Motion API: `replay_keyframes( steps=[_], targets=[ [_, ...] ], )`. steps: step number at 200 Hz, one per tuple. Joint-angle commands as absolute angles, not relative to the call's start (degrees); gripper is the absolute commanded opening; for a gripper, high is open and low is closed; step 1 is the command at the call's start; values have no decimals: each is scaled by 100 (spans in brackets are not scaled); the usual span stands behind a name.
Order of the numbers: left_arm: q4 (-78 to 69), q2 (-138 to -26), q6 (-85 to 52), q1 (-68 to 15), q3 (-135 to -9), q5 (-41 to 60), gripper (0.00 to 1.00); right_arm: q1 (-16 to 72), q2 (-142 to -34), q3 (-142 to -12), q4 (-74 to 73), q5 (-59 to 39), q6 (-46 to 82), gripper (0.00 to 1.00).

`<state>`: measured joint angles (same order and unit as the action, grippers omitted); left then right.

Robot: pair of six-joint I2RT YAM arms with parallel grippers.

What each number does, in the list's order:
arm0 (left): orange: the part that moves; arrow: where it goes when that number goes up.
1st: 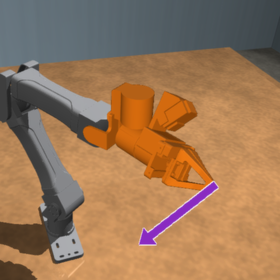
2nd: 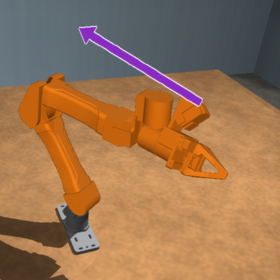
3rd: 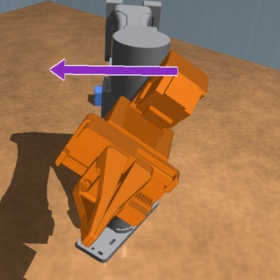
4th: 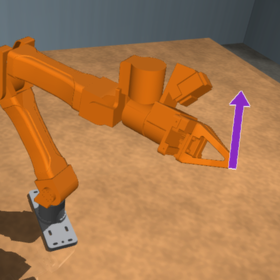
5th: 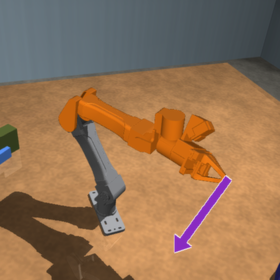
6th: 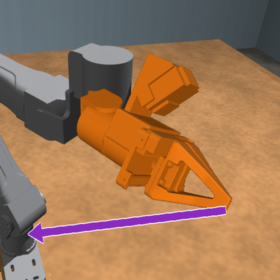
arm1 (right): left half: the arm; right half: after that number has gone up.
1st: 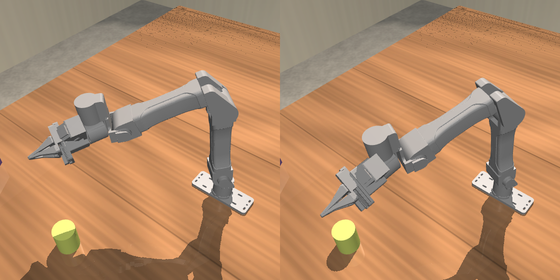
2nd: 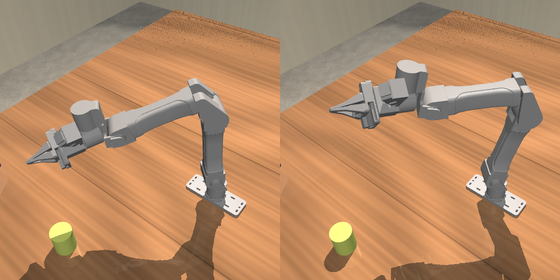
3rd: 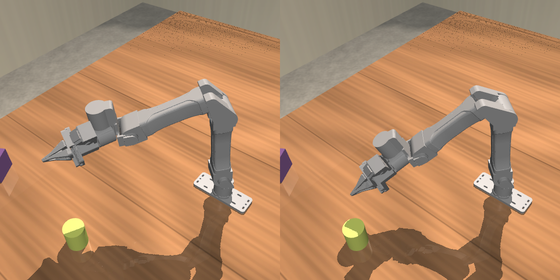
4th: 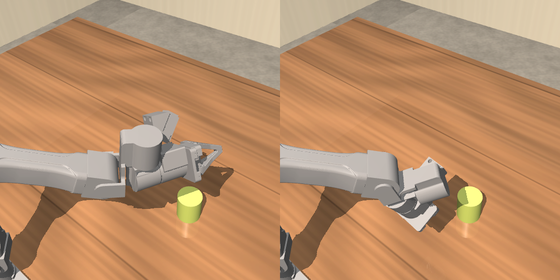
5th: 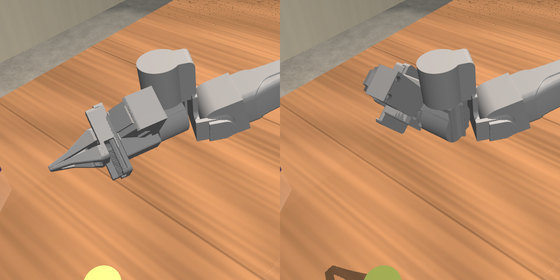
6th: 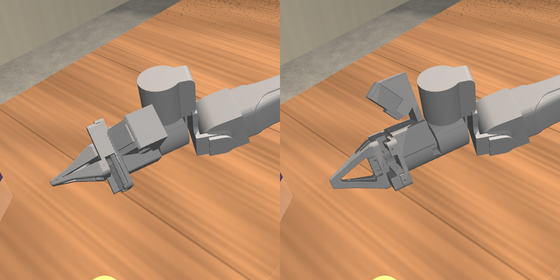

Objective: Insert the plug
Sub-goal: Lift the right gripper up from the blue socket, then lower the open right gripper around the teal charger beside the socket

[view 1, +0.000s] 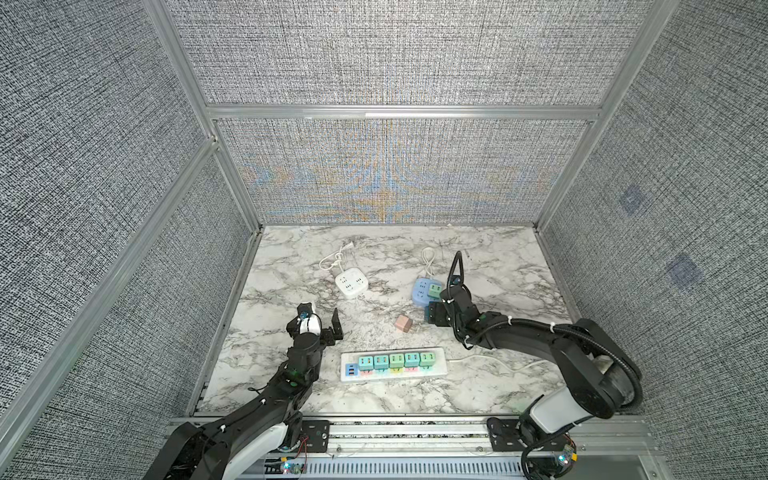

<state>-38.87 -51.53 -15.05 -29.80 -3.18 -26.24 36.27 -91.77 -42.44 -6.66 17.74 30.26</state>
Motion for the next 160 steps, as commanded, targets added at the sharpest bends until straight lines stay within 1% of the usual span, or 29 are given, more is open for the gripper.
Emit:
replay_keyframes(
  steps=[1, 32, 62, 85, 110, 133, 160],
  targets=[
    [-3889, -5142, -1514, -2977, -312, -2575, 99, 3637, -9458, -4446, -787, 1898, 3175, 91],
    [-3883, -5142, -1505, -2971, -316, -2553, 99, 3658, -9705, -4546, -776, 1793, 3173, 92],
    [-3885, -5137, -1512, -2971, -315, -2553, 99, 3691, -9682, -4499, -576, 1784, 3145, 91],
    [-3878, -5135, -1511, -2977, -316, -2552, 99, 3719, -9417, -4281, -314, 1842, 3121, 91],
    [-3884, -5147, -1511, -2971, -316, -2548, 99, 3720, -8901, -3920, -42, 1962, 3137, 91],
    [-3877, -5136, -1505, -2973, -314, -2544, 99, 3673, -8518, -3574, 157, 2253, 3190, 91],
    [-3867, -5133, -1507, -2974, -316, -2527, 100, 3463, -8224, -3257, 194, 2150, 3277, 91]
  ],
)
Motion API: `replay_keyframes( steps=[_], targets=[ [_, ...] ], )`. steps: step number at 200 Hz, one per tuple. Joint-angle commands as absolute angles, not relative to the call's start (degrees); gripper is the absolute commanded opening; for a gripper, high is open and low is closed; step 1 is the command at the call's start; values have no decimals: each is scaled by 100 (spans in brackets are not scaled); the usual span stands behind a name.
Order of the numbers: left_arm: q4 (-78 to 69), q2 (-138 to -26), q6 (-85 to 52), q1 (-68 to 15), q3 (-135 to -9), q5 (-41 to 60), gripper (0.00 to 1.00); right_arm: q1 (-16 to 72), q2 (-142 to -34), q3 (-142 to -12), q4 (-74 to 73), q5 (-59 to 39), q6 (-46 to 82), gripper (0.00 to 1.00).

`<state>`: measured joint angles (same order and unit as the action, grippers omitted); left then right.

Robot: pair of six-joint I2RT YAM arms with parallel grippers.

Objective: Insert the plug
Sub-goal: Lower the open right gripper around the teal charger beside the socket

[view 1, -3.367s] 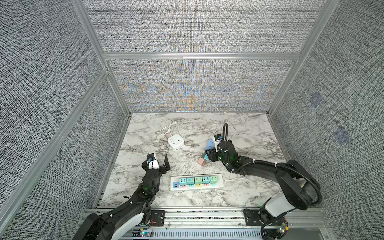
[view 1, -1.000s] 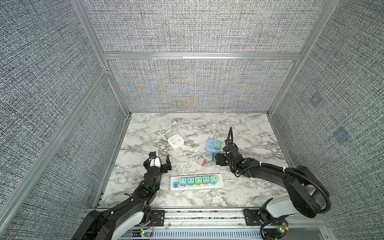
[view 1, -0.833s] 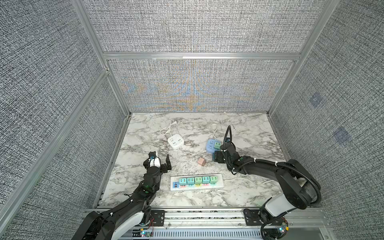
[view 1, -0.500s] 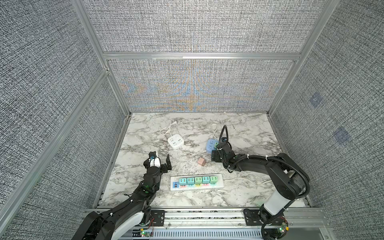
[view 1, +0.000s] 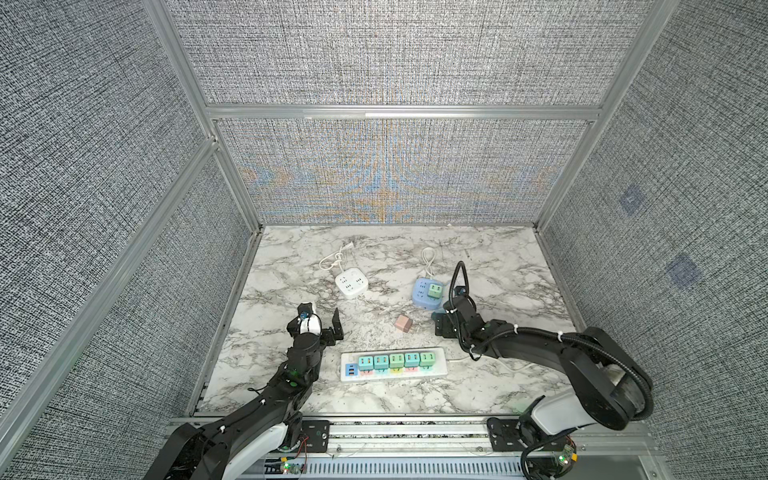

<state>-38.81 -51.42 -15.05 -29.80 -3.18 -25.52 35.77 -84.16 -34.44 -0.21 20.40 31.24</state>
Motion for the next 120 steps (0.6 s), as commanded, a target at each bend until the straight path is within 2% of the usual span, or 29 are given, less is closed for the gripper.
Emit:
replay_keyframes(
  steps=[1, 56, 98, 120],
  targets=[
    [-3872, -5133, -1510, -2977, -316, -2529, 100, 3454, -8216, -3255, 198, 2147, 3282, 91],
    [-3857, -5124, -1512, -2978, -316, -2511, 99, 3571, -7686, -3238, -180, 1966, 3444, 90],
    [-3854, -5121, -1512, -2971, -314, -2500, 99, 3679, -8478, -3646, -451, 1923, 3430, 90],
    [-3851, -5113, -1509, -2972, -316, -2483, 99, 3674, -8993, -3886, -586, 1882, 3351, 82]
  ],
)
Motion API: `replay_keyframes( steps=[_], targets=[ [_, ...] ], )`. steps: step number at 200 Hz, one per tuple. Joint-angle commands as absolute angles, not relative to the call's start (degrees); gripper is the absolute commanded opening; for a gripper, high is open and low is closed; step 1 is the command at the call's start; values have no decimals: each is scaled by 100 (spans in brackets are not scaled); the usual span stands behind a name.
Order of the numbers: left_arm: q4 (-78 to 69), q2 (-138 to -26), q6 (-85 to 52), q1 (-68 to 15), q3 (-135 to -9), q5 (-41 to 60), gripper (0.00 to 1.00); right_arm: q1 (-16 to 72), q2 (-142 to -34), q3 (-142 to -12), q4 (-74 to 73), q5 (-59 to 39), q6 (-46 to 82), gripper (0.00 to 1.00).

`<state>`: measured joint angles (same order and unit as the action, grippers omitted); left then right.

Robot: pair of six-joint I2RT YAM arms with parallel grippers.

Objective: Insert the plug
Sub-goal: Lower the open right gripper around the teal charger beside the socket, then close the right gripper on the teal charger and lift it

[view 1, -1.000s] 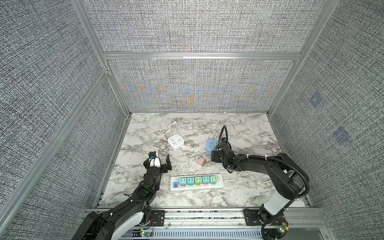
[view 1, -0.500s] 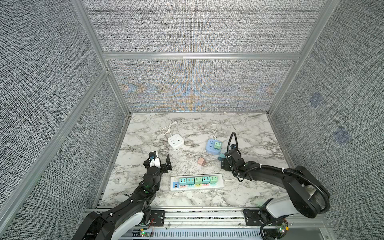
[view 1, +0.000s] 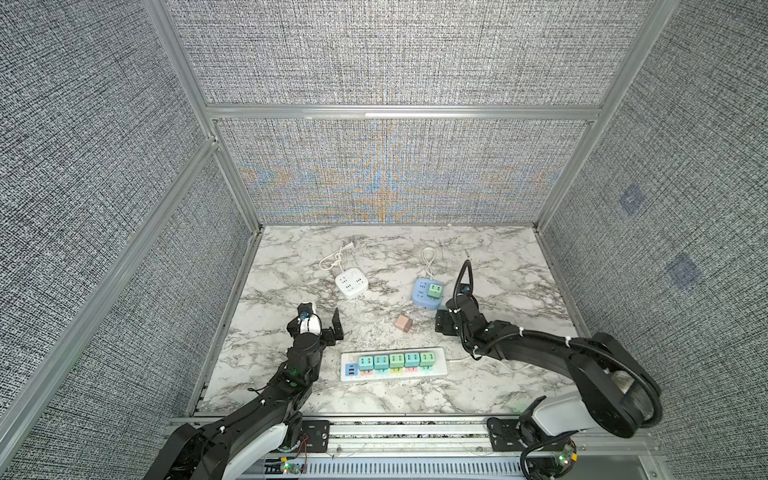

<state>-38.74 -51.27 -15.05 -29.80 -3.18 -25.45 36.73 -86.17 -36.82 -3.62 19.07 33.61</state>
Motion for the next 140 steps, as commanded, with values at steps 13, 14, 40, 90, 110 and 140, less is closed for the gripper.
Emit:
replay_keyframes(
  steps=[13, 14, 40, 90, 110, 140],
  targets=[
    [-3850, -5115, -1511, -2973, -316, -2486, 99, 3665, -9239, -4064, -499, 1907, 3300, 79],
    [-3854, -5115, -1511, -2976, -316, -2491, 99, 3665, -9256, -4075, -496, 1912, 3298, 79],
    [-3857, -5115, -1512, -2971, -319, -2472, 99, 3657, -9487, -4166, -462, 2052, 3238, 70],
    [-3842, -5130, -1487, -2972, -325, -2435, 99, 3650, -9574, -4108, -336, 2237, 3259, 57],
    [-3841, -5133, -1482, -2979, -325, -2425, 99, 3639, -9486, -4027, -267, 2369, 3270, 57],
    [-3841, -5141, -1477, -2975, -334, -2413, 99, 3630, -9382, -3948, -254, 2358, 3334, 61]
  ],
)
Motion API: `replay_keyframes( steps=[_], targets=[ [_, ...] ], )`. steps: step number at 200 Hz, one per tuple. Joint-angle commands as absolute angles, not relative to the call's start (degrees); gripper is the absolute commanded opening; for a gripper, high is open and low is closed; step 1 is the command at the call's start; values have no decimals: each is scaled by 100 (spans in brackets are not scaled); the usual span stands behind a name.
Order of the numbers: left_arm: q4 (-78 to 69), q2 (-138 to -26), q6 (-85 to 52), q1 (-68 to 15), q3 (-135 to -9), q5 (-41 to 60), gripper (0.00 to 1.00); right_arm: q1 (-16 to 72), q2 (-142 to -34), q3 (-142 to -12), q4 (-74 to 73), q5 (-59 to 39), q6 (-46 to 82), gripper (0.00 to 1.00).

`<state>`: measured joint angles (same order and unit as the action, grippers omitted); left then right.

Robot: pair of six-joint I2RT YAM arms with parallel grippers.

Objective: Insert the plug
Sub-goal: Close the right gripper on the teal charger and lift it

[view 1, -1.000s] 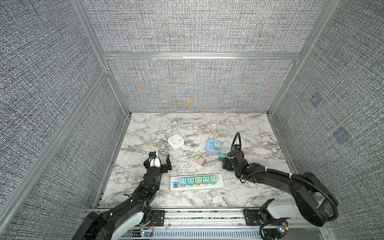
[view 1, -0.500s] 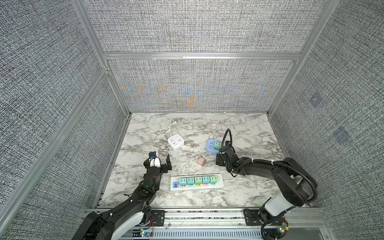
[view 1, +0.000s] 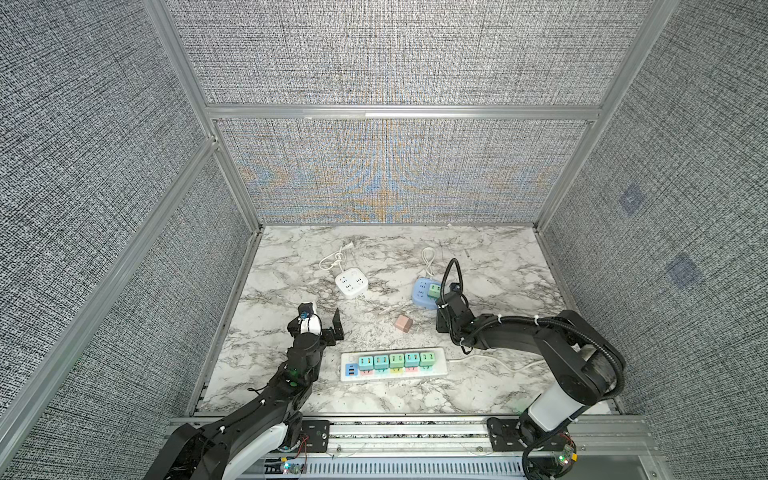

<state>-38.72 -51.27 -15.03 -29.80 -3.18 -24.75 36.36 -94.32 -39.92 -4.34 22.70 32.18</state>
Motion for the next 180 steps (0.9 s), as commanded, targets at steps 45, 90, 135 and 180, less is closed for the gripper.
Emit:
replay_keyframes(
  steps=[45, 90, 135, 180],
  targets=[
    [-3845, -5168, -1475, -2973, -343, -2402, 99, 3639, -9620, -4051, -457, 2127, 3337, 62],
    [-3842, -5203, -1466, -2977, -360, -2401, 99, 3639, -9895, -4232, -458, 2021, 3293, 59],
    [-3841, -5211, -1444, -2975, -369, -2356, 99, 3647, -9564, -4045, -520, 2004, 3274, 31],
    [-3996, -5278, -1309, -2973, -377, -2379, 100, 3718, -8601, -3466, -1277, 1900, 2677, 20]
  ],
)
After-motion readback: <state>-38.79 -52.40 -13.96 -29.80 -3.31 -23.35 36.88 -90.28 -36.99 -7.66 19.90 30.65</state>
